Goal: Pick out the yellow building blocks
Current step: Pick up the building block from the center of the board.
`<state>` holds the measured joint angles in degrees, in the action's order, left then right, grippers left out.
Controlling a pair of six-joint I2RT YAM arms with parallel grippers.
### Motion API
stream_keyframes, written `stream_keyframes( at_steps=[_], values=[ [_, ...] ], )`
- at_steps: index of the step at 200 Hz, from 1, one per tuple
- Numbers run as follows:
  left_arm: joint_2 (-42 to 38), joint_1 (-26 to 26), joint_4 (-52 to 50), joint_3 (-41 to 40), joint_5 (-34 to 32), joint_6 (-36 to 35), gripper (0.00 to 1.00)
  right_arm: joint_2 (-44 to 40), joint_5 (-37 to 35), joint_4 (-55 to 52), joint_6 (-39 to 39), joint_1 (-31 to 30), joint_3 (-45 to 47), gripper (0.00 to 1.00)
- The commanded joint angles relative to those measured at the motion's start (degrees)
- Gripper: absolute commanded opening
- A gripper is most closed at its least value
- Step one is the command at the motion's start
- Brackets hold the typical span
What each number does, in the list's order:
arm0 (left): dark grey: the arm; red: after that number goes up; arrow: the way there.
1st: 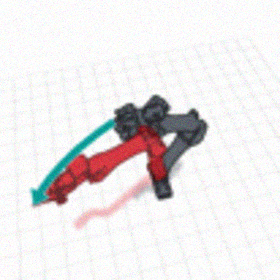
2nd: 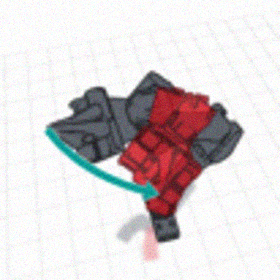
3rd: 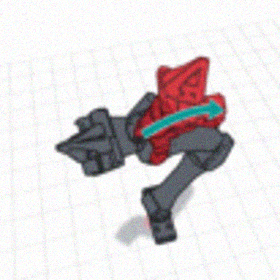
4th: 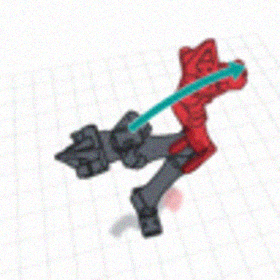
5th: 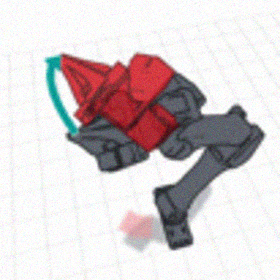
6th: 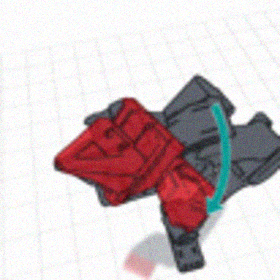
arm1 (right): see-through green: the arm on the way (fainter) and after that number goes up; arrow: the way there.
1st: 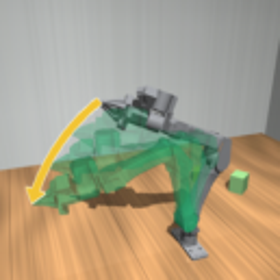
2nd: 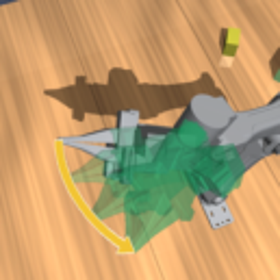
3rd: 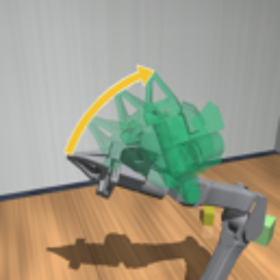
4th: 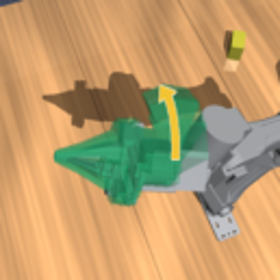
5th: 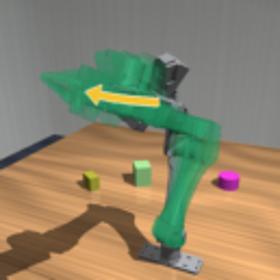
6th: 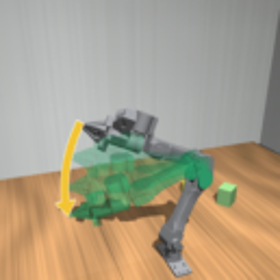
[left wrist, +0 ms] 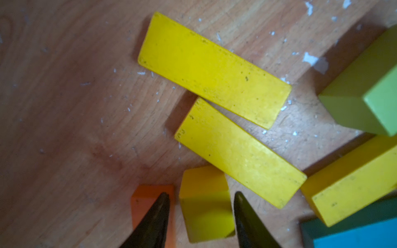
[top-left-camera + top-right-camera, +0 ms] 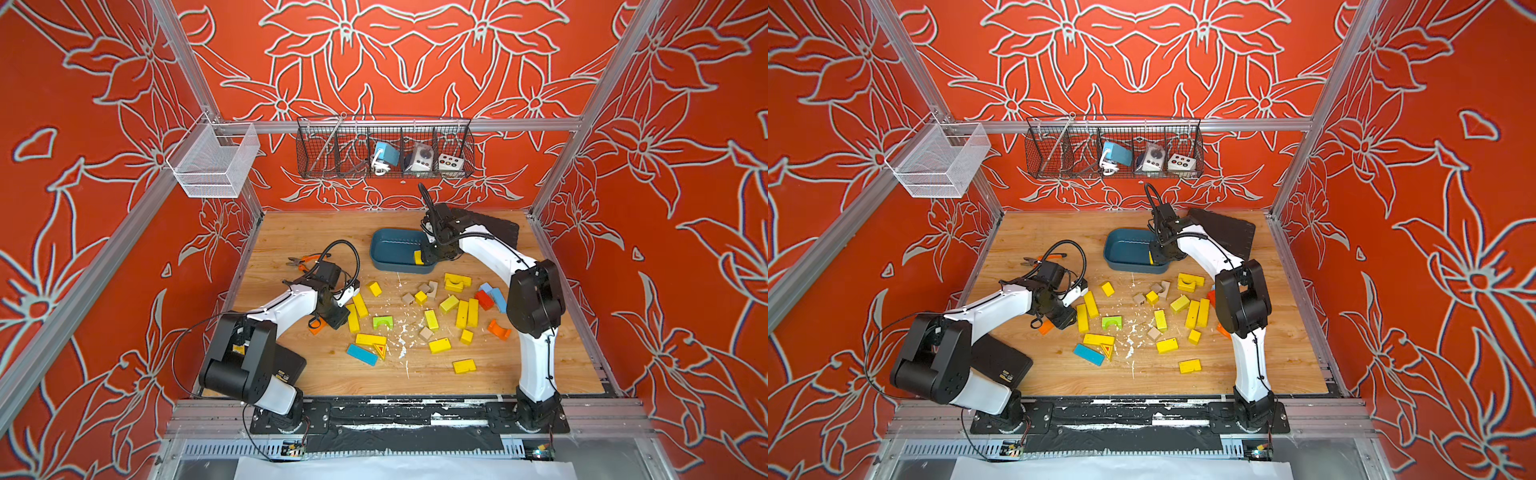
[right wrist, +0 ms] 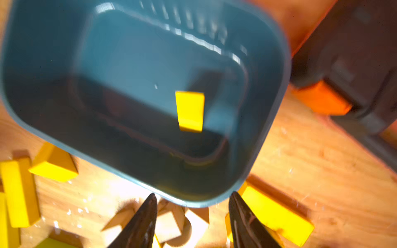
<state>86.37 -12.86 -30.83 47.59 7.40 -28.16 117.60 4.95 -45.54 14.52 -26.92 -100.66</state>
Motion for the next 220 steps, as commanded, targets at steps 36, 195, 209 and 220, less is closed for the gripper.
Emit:
stream_keyframes(
  at_steps=[36,195,209,220],
  values=[
    [1.4,-1.8,-1.0,1.1,-1.1,-0.6,0.27,-8.5,-2.8,1.0,1.5,0.0,7.4,0.57],
    [3.3,-2.8,-20.5,33.6,3.7,2.0,0.12,-40.6,-3.6,0.3,10.3,-0.5,41.4,0.59],
    [6.6,-3.3,-18.8,38.6,3.9,3.1,0.12,-43.6,-4.6,-1.0,12.0,-0.7,44.6,0.6],
    [10.0,-3.9,-17.4,42.5,4.2,4.1,0.12,-46.2,-5.2,-1.6,13.5,-0.7,47.0,0.6]
  ],
)
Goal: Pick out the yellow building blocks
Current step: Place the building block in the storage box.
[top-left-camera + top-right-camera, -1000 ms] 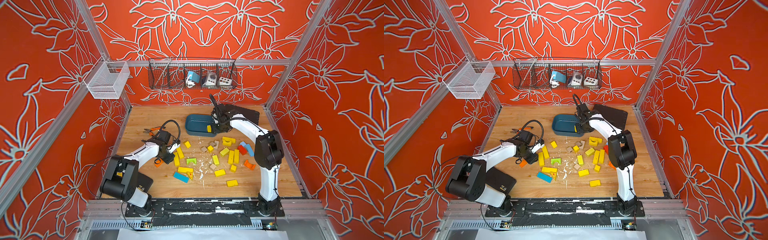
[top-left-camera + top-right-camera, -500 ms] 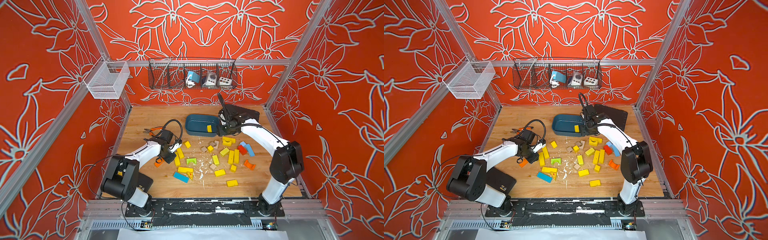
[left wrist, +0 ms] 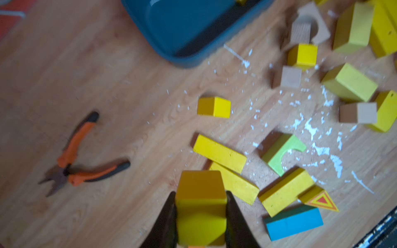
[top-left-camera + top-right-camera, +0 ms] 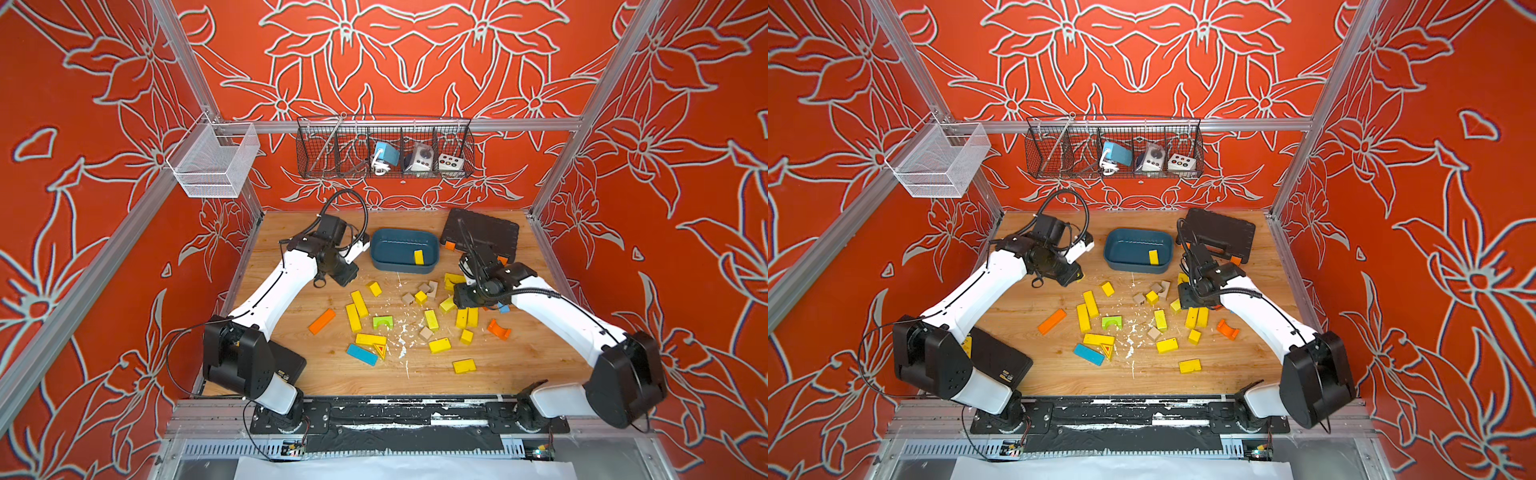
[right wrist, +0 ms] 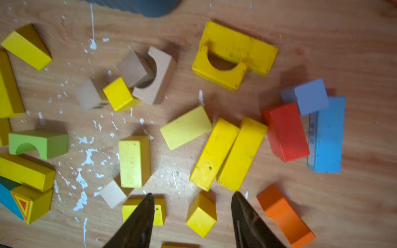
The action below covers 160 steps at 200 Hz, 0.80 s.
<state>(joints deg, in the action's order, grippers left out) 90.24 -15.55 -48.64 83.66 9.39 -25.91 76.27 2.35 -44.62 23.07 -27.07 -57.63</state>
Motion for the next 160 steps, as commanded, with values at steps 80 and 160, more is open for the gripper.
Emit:
stream_keyframes(
  at_steps=[80,160],
  values=[
    [31.2,-6.9,12.6,25.2,-1.2,4.6,0.11,-16.5,-2.5,-4.1,15.2,-1.9,16.1,0.59],
    [43.7,-8.2,14.2,33.9,-3.3,1.9,0.16,-12.2,-0.1,1.4,16.9,-2.3,18.3,0.59]
  ],
)
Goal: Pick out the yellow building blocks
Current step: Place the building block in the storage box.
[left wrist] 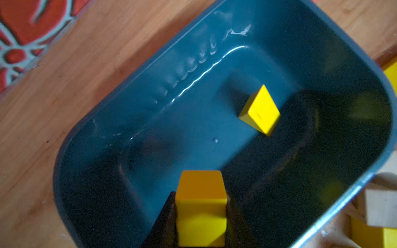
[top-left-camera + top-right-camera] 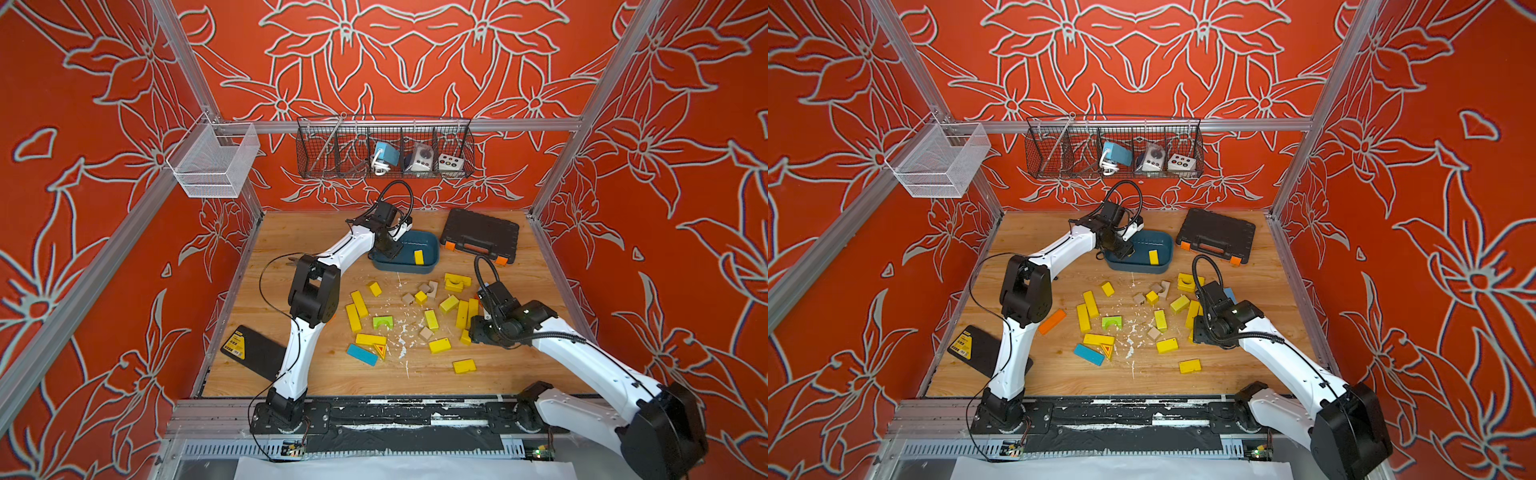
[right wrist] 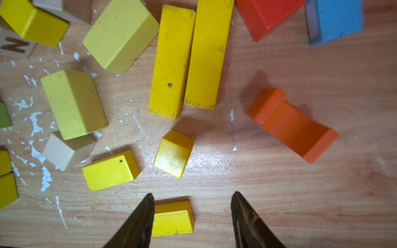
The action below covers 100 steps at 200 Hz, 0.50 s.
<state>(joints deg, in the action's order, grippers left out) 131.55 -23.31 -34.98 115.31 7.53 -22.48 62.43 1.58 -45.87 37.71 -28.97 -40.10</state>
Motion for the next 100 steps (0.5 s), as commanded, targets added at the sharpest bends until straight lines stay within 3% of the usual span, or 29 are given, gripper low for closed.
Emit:
stream_keyframes(
  at_steps=[1,42,83,100],
  values=[
    [2.4,-0.5,0.5,2.2,-1.5,-1.6,0.17,1.8,0.8,2.7,2.3,-0.4,0.8,0.59],
    [2.8,-0.5,1.4,0.3,-2.8,-2.5,0.32,6.0,2.3,5.9,2.6,-0.8,0.5,0.59],
    [1.5,-0.5,1.5,0.0,-3.1,-1.9,0.58,8.2,2.4,7.2,3.6,-1.6,1.0,0.6],
    [0.2,-0.5,1.4,-0.2,-3.0,-1.5,0.64,9.5,2.2,7.3,3.8,-1.8,1.0,0.6]
  ],
)
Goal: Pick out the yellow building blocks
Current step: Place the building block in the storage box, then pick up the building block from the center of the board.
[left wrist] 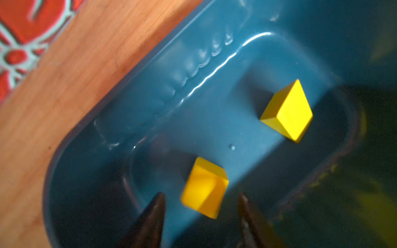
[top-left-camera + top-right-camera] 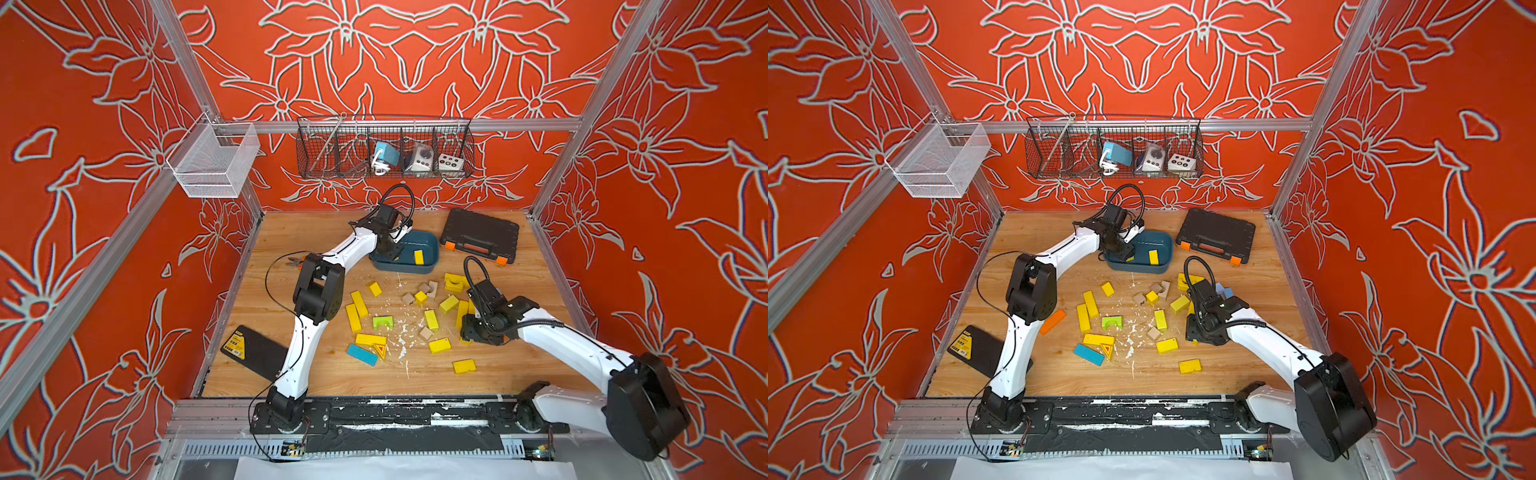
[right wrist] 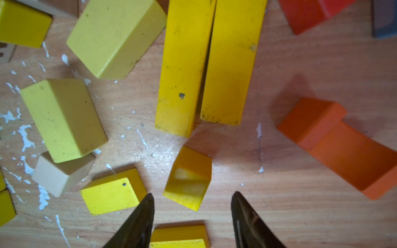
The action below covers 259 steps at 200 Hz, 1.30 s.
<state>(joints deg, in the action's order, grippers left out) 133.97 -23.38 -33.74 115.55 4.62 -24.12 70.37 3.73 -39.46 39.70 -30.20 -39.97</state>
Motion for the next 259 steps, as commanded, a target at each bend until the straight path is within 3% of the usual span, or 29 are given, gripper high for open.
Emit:
stream_keyframes(
  at_steps=[1,87,117,145,192,210,259],
  values=[
    [-2.3,-0.4,0.1,-0.4,-0.1,0.2,0.65,1.7,0.1,1.0,1.8,-0.6,0.9,0.6],
    [-18.8,-0.6,-3.1,-7.1,1.8,1.8,0.66,8.0,-1.5,3.1,3.0,-2.5,1.0,0.5],
    [-27.9,-0.5,-1.5,-16.0,1.4,1.8,0.67,8.3,-2.9,3.6,3.3,-3.0,1.5,0.45],
    [-36.9,0.1,1.2,-26.1,0.3,2.1,0.74,9.1,-3.6,3.4,2.8,-3.2,1.1,0.4],
    [-48.8,2.4,1.8,-40.1,0.4,2.3,0.82,9.0,-3.5,2.8,0.7,-3.1,0.6,0.25],
    [-52.4,3.3,2.3,-45.9,-0.2,1.4,0.83,7.2,-3.1,1.2,-1.2,-3.3,-0.1,0.15],
    [-61.6,3.6,4.7,-61.2,-2.5,-2.7,0.84,3.0,-4.7,-7.8,-6.9,-3.5,-9.4,0.15]
  ],
)
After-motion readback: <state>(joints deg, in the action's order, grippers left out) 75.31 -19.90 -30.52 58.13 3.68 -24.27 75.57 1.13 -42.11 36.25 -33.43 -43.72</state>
